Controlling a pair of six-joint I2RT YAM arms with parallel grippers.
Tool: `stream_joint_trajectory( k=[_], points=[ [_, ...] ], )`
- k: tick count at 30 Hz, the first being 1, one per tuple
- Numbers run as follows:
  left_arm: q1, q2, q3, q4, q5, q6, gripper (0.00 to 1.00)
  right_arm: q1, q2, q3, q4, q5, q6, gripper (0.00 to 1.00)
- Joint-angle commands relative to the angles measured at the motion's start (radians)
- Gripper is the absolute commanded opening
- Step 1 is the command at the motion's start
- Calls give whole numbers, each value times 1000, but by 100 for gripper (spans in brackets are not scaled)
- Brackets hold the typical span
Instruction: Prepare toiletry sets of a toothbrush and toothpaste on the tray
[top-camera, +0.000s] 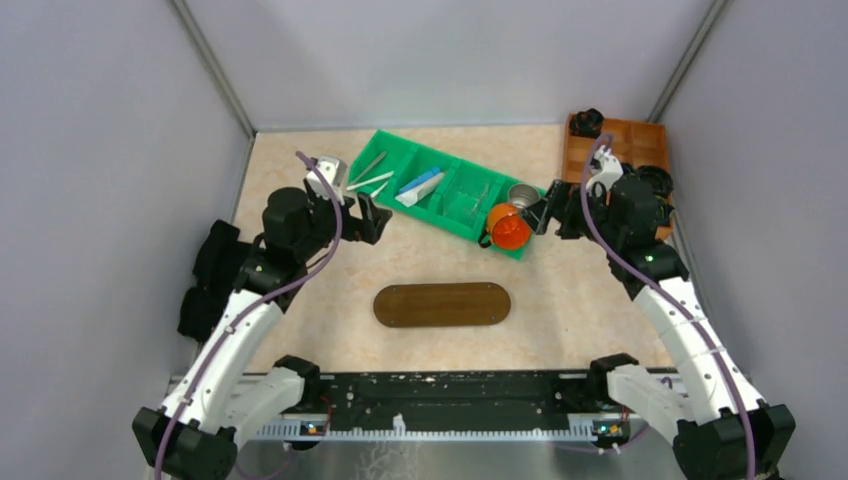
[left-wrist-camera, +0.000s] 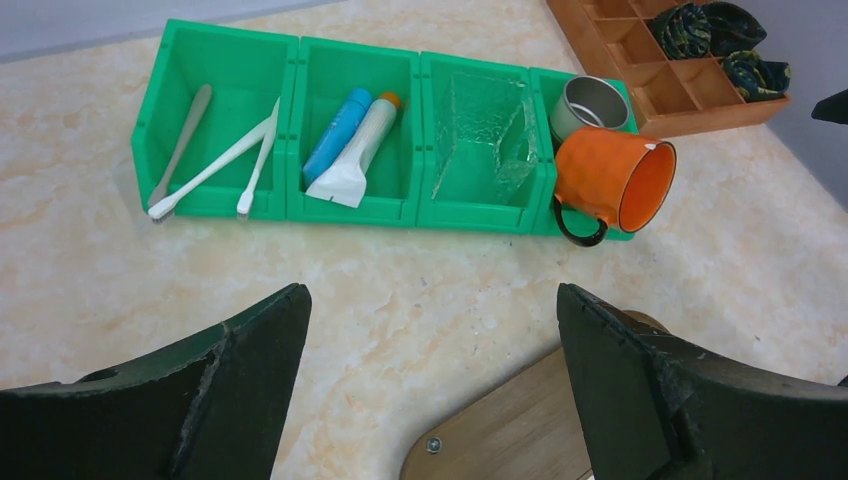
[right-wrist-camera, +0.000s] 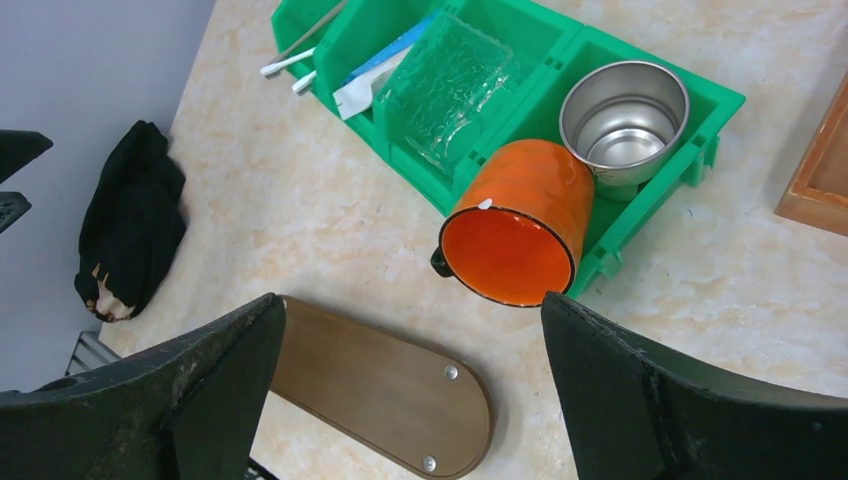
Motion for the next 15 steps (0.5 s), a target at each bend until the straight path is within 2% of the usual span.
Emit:
stream_joint_trajectory(
  k=[1, 10, 15],
  points=[
    [7, -24, -19, 25, 12, 10, 99, -1, -19, 0, 44, -10, -5, 99],
    [7, -63, -25, -4, -36, 2, 99, 9, -29, -32, 55, -3, 0, 99],
    [13, -35, -9, -23, -69, -14, 99, 9, -40, -53, 52, 25, 3, 99]
  ],
)
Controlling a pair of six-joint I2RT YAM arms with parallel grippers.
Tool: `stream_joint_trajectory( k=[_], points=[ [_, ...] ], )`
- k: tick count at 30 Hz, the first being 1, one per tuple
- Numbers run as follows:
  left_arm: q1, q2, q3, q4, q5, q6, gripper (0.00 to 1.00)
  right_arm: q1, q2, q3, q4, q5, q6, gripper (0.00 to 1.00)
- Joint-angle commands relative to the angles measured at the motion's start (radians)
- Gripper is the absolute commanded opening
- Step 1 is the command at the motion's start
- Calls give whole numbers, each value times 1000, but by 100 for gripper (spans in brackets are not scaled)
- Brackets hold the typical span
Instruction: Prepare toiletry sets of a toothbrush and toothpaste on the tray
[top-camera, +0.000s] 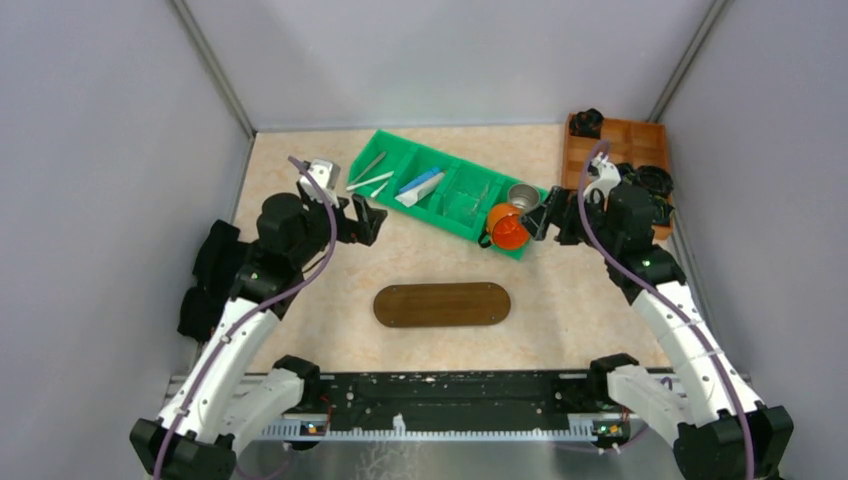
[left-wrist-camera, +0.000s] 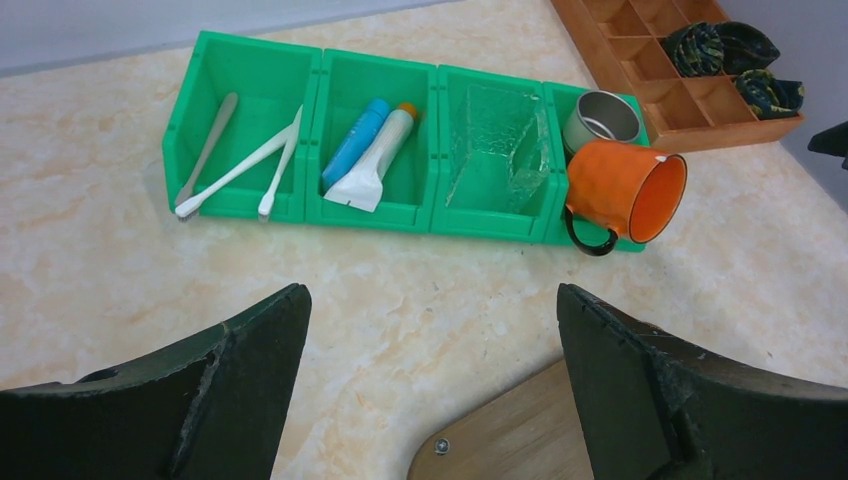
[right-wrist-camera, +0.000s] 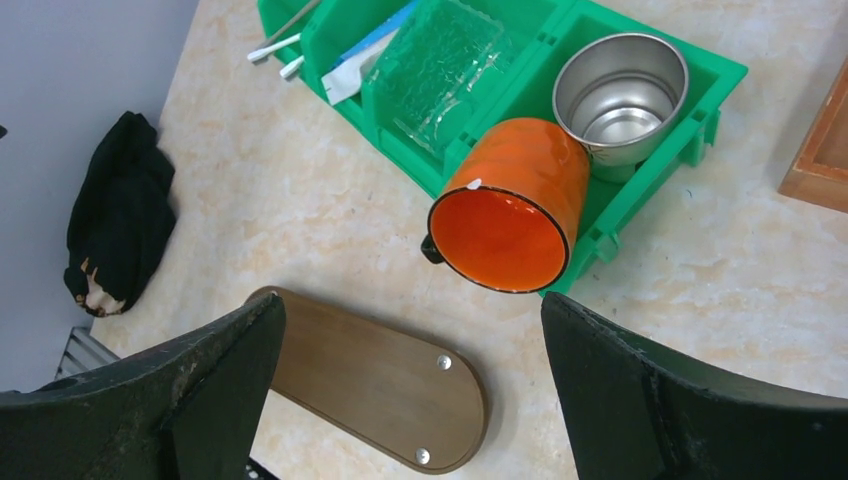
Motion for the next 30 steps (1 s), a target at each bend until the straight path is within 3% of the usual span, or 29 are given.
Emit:
stream_joint_trajectory(
  k=[1, 6, 13, 30],
  points=[
    [16, 30, 14, -24, -23, -14, 99, 7, -17, -10, 33, 29, 0, 99],
    [45, 85, 16, -32, 14, -45, 99, 28, 21, -25, 15, 54, 7, 96],
    [57, 69, 30, -48, -26, -39, 99, 108, 127, -48, 114, 99, 63, 82],
    [57, 45, 27, -60, 2, -47, 99, 227, 431, 94, 270, 298, 134, 71]
  ],
)
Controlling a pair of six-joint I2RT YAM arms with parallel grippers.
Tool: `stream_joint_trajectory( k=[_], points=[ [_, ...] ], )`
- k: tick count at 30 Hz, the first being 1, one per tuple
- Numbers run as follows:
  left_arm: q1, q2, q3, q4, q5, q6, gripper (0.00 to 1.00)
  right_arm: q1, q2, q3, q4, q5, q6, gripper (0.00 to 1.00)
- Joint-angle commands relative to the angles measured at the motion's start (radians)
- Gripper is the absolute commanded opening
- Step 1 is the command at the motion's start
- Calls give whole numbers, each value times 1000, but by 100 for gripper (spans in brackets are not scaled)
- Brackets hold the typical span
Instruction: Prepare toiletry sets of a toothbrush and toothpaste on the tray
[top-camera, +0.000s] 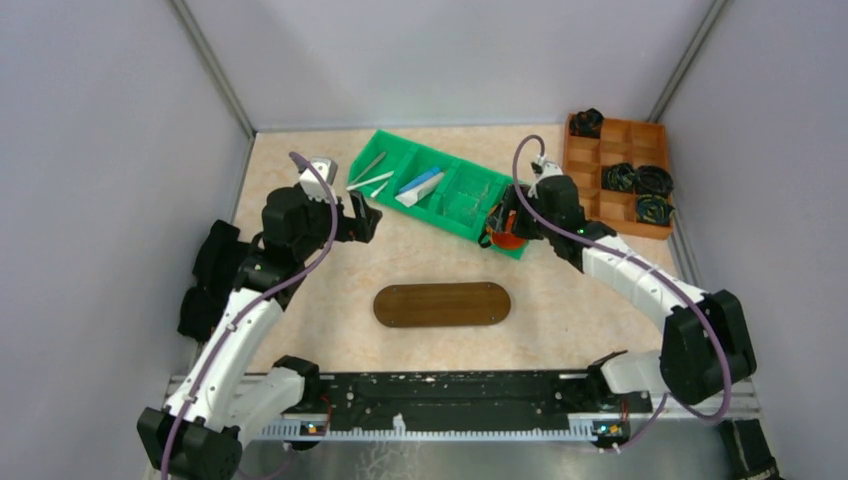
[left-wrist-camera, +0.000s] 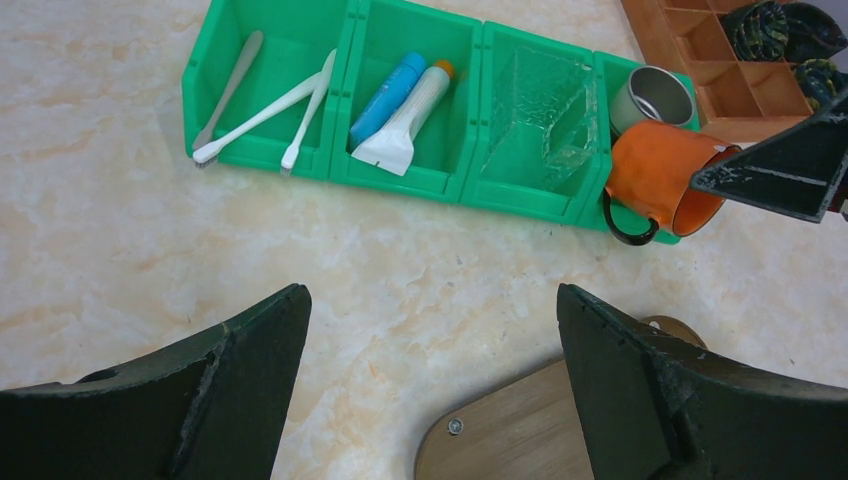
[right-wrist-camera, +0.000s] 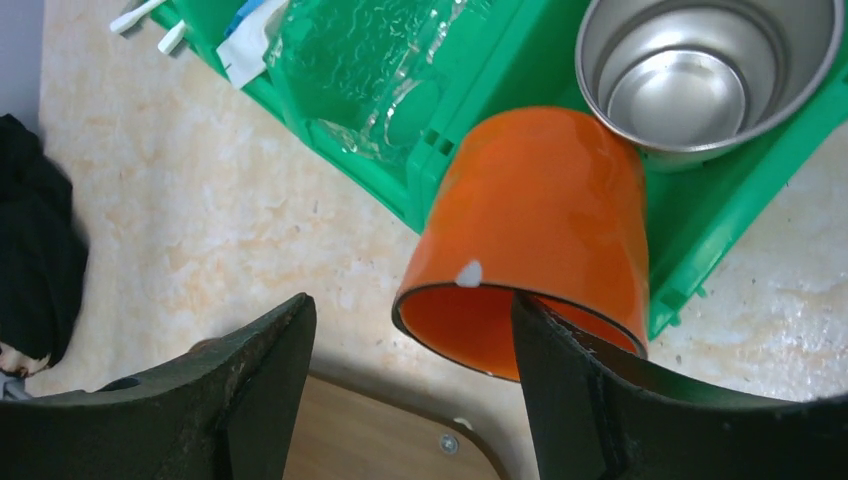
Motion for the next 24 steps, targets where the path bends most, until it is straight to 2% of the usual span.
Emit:
stream_joint_trajectory(
  k=[1, 9, 15, 20, 22, 24],
  points=[
    [8, -11, 24, -11, 25, -13, 99, 33, 56, 105, 72, 77, 9, 71],
    [7, -7, 13, -4, 41, -23, 99, 56, 165, 207, 35, 157, 9, 65],
    [8, -14, 15, -9, 39, -20, 99, 73, 196, 216, -13, 201, 15, 62],
    [8, -8, 13, -2, 48, -22, 99, 90, 207, 225, -82, 255, 14, 55],
    [8, -5, 11, 0, 50, -24, 99, 94, 209, 228, -117, 285, 13, 50],
    [9, -3, 11, 1, 52, -25, 99, 98, 210, 225, -134, 312, 12, 37]
  ],
)
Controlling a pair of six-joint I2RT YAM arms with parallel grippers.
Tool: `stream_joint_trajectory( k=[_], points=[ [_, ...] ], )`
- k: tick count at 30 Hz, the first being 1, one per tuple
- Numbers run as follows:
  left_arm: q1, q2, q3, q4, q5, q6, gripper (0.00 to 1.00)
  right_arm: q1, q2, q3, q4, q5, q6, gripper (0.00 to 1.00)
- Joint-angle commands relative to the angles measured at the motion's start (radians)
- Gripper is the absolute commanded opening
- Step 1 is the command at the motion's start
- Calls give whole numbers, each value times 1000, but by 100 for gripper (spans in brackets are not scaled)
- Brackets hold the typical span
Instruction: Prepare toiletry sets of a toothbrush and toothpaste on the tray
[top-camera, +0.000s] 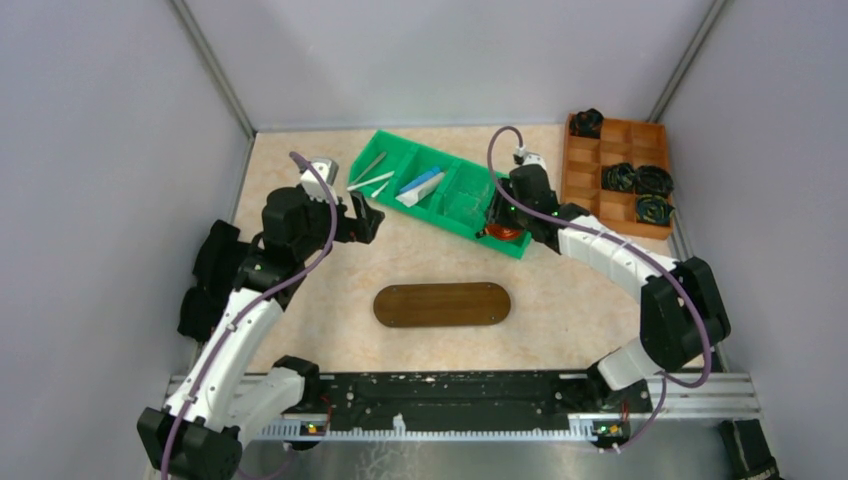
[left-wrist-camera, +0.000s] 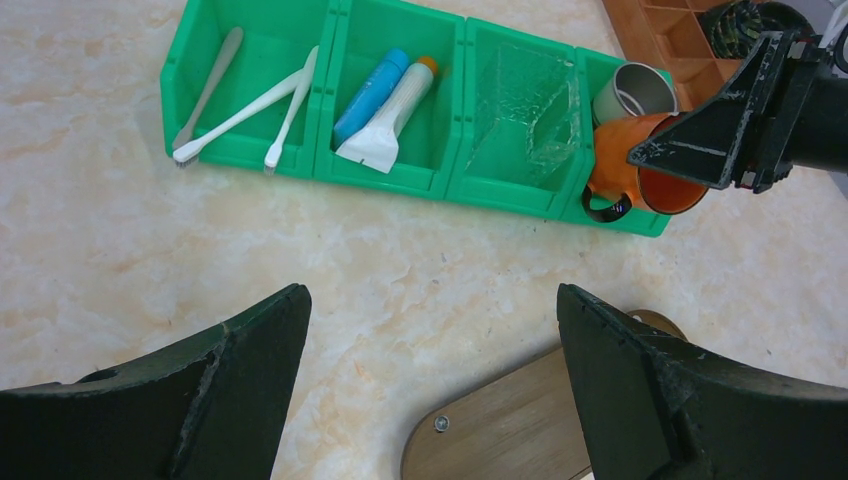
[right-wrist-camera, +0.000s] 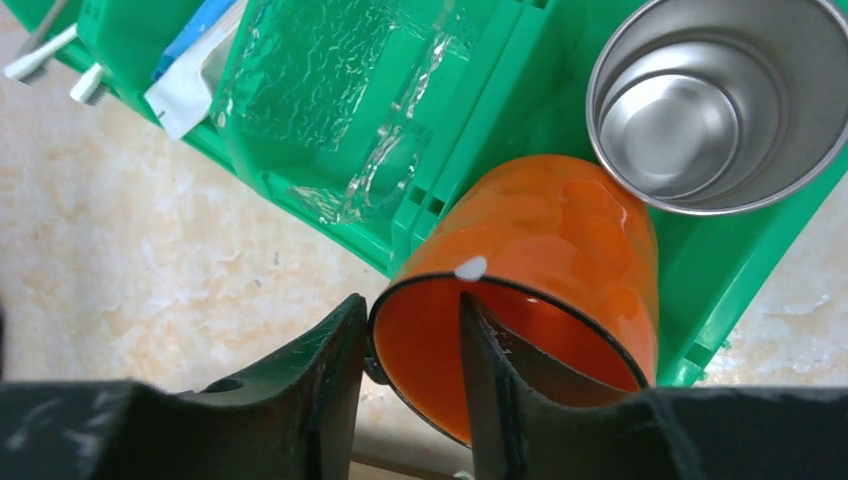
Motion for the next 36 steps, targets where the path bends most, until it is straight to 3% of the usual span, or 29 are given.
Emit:
stream_joint_trajectory(
  k=[1, 3, 6, 8, 11, 16, 18, 20, 22, 24, 36],
  points=[
    [7, -3, 11, 1, 23, -7, 99, 15, 8, 40, -76, 116, -12, 33],
    [9, -3, 8, 2, 24, -8, 99, 17, 11, 32, -85, 128, -10, 29],
    [9, -2, 7, 6, 26, -8, 99, 22, 18, 19, -85, 134, -3, 13],
    [9, 1, 7, 6, 28, -8, 99, 29, 26, 11, -90, 143, 1, 12],
    [7, -2, 5, 6, 27, -8, 99, 34, 37, -1, -88, 140, 5, 21],
    [8, 3, 5, 8, 29, -6, 99, 36, 75, 12, -95, 159, 3, 26],
    [9, 3, 7, 9, 33, -6, 99, 35, 101, 27, -100, 161, -2, 32],
    [9, 3, 8, 8, 33, -6, 99, 36, 119, 36, -103, 165, -2, 23],
    [9, 1, 8, 7, 31, -5, 99, 36, 120, 38, -106, 173, -2, 0],
    [9, -2, 7, 4, 30, -5, 99, 37, 105, 50, -116, 193, -9, 0],
    [9, 0, 0, 9, 38, -10, 99, 61, 17, 420, -545, 311, -249, 0]
  ],
)
